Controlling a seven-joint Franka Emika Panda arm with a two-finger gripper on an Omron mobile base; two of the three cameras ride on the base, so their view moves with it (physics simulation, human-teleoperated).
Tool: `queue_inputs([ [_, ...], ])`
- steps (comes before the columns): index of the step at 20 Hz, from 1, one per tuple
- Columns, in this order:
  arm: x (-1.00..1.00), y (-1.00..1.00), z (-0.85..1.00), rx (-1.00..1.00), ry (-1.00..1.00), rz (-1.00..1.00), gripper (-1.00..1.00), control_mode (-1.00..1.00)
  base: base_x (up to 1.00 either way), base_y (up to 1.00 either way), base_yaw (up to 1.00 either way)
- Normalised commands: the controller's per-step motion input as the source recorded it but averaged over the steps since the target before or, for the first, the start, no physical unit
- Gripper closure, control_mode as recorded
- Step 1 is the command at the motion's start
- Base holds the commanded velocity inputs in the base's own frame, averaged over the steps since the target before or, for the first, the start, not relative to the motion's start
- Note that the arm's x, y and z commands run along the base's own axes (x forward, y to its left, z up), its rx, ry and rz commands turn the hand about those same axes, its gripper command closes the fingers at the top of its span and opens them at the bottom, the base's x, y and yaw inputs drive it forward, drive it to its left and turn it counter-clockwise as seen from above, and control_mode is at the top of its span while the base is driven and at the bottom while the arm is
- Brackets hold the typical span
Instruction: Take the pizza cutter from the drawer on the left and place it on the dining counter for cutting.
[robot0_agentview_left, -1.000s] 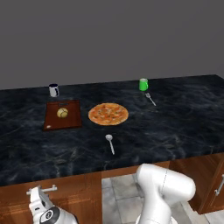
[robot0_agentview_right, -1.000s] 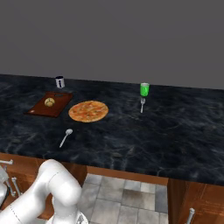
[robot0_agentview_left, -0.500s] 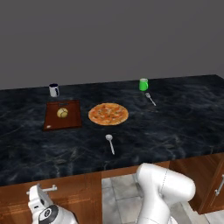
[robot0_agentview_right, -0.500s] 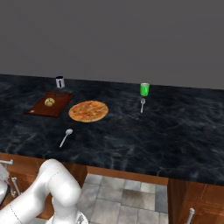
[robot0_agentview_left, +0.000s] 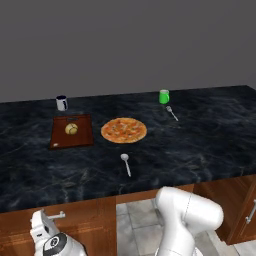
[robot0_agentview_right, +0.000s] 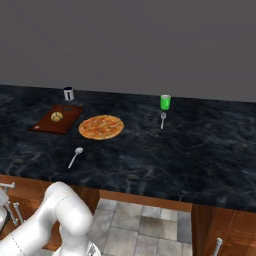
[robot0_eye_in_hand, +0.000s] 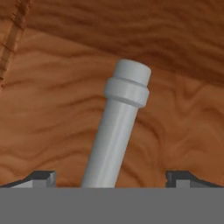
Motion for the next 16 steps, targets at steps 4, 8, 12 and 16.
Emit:
queue_inputs([
  [4,0.0,0.0,0.0,0.0,0.0,0.0,1.0,-1.0,0.0,0.0,0.0],
  [8,0.0,0.0,0.0,0.0,0.0,0.0,1.0,-1.0,0.0,0.0,0.0],
  [12,0.0,0.0,0.0,0.0,0.0,0.0,1.0,-1.0,0.0,0.0,0.0],
  [16,0.0,0.0,0.0,0.0,0.0,0.0,1.0,-1.0,0.0,0.0,0.0],
])
